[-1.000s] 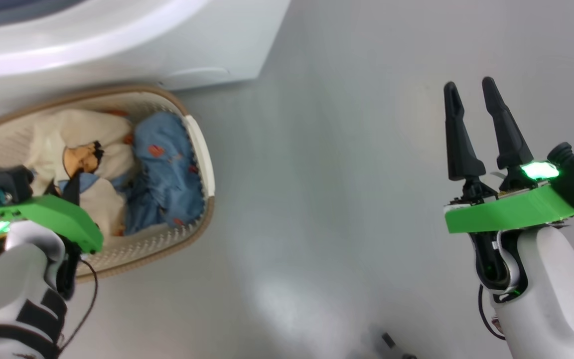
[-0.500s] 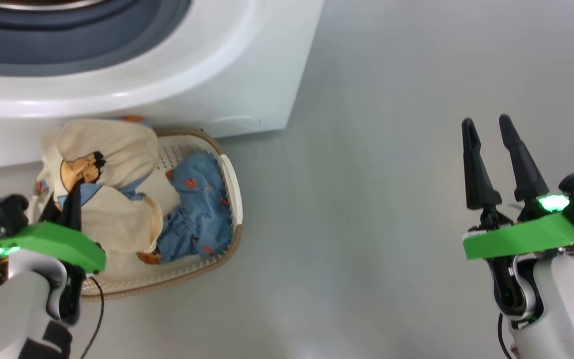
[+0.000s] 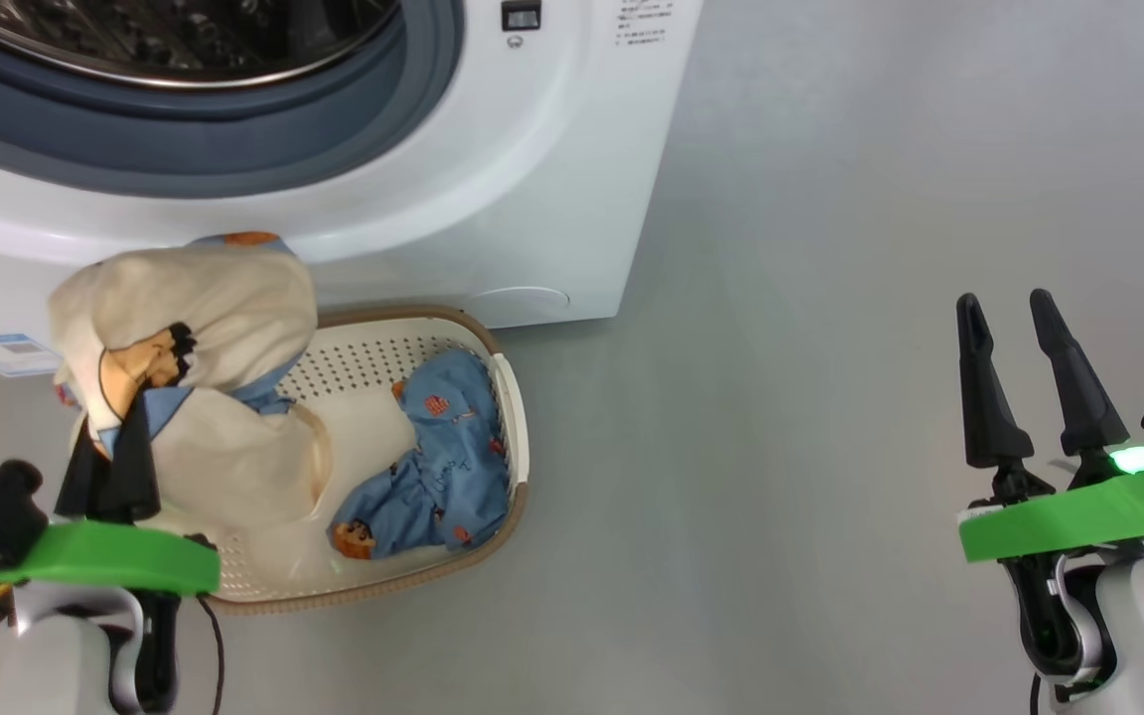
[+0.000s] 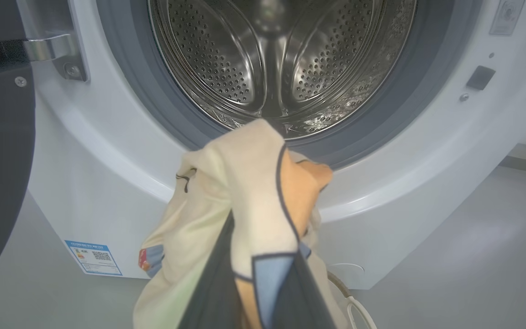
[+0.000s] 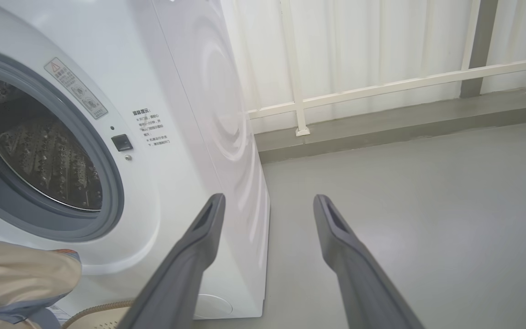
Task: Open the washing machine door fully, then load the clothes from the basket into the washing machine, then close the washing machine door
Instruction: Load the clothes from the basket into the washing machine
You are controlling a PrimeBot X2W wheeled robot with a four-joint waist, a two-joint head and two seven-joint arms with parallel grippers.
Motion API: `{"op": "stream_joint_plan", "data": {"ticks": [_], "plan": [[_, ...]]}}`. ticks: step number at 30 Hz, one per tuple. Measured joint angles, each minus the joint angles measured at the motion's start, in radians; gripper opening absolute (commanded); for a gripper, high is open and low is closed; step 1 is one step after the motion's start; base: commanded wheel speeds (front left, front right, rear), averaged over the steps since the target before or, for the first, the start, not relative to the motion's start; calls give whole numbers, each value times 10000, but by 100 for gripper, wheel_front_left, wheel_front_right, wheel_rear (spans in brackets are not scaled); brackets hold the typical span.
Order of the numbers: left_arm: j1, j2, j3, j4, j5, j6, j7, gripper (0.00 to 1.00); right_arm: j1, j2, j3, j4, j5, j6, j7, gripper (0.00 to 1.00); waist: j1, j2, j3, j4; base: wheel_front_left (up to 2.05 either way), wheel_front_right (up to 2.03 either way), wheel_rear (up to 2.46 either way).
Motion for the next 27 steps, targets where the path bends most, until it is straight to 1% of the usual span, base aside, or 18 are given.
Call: {"op": "stream_joint_plan", "data": {"ticks": [9, 14, 17, 27], "plan": [[1448, -794, 888, -1918, 1041, -10, -27, 0, 384, -188, -174, 2, 0, 0, 0, 100, 0, 0, -341, 312, 0, 0, 0], [2080, -1151, 1258, -2826, 1313, -86, -29, 0, 383, -213, -171, -4, 0, 0, -2, 100, 0, 0, -419, 414, 0, 0, 0], [2296, -1325, 1325, -3091, 1463, -100, -27, 0, 383, -228, -171, -4, -2, 0, -2, 100, 1, 0, -416, 473, 0, 0, 0], [2330, -1461, 1390, -3246, 1521, -130, -27, 0, 384, -251, -148, -17, -12, 0, -2, 100, 0, 0, -284, 551, 0, 0, 0]]}}
